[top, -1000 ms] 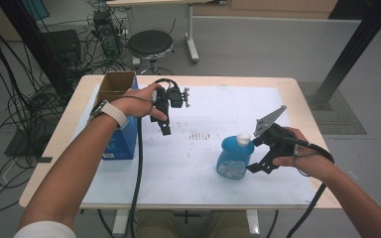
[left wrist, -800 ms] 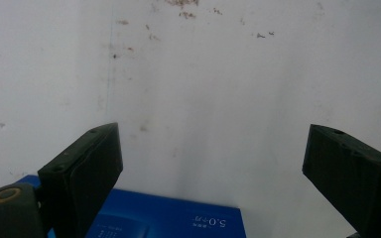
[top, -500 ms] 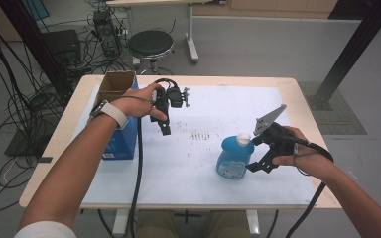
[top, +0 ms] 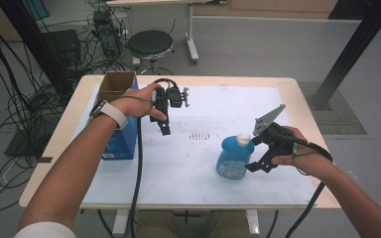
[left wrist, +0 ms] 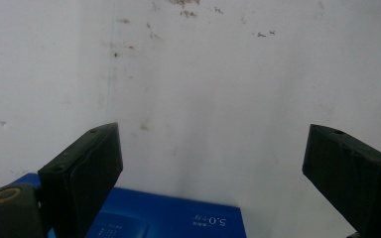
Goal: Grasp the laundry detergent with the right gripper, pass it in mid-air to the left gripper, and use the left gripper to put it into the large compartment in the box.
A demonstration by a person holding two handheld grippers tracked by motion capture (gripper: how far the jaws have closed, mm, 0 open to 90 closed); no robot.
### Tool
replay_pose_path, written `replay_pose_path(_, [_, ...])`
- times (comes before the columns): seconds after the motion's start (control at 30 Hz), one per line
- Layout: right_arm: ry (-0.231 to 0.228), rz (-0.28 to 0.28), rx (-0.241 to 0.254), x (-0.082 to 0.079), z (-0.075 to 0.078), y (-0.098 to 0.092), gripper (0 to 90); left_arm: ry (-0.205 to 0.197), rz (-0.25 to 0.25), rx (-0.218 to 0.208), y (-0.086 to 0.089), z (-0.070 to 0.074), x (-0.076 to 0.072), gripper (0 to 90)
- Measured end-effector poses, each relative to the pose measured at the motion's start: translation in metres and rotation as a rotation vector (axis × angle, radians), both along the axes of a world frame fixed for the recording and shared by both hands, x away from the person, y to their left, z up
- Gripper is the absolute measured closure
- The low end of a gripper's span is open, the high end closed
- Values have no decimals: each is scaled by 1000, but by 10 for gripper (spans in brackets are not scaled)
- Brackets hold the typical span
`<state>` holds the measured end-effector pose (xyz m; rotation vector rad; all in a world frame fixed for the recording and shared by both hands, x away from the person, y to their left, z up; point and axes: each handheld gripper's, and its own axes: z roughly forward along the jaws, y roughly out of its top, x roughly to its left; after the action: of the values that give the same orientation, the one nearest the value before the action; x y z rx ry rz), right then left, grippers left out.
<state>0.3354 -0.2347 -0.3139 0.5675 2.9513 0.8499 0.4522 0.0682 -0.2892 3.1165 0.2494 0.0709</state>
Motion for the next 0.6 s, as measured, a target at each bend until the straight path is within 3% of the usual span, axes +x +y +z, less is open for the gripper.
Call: replay_pose_path(0.6, [2, 1, 2, 1, -1, 1, 62, -1, 3, -10, 1, 0, 0, 91])
